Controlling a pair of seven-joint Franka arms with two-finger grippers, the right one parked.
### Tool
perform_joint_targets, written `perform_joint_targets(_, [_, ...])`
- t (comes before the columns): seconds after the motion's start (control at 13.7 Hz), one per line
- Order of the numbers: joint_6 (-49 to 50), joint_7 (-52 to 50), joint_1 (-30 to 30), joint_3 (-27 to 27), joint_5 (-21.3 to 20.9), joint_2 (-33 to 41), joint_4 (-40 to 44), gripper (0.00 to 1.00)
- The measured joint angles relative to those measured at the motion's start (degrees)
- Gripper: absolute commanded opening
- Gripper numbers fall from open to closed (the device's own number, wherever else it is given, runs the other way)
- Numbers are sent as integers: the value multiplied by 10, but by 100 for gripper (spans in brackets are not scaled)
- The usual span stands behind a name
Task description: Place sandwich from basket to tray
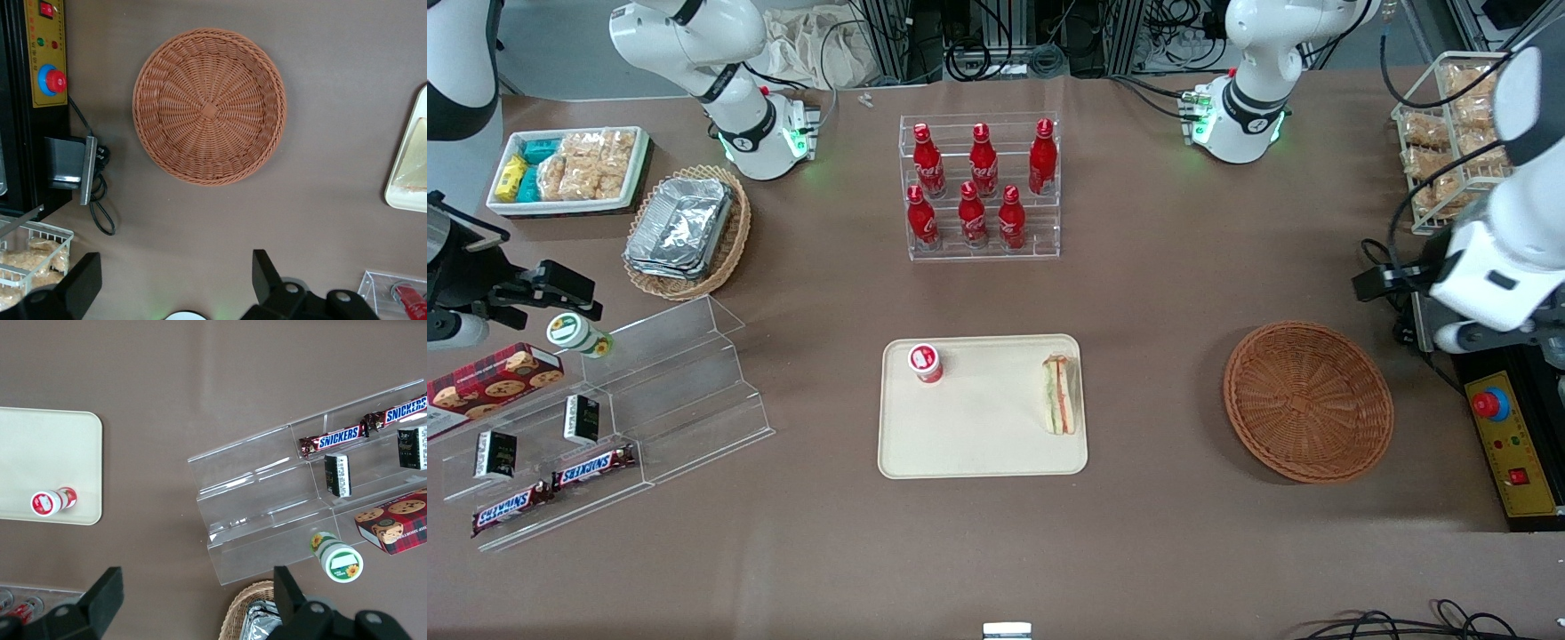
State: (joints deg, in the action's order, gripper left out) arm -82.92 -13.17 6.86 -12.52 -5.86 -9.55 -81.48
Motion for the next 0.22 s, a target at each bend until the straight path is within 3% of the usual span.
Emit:
perform_joint_targets(0.15, [0, 29, -67, 94, 19, 10, 0, 100])
perform_joint_targets(0.22, [0, 33, -81, 113, 23, 12, 0, 100])
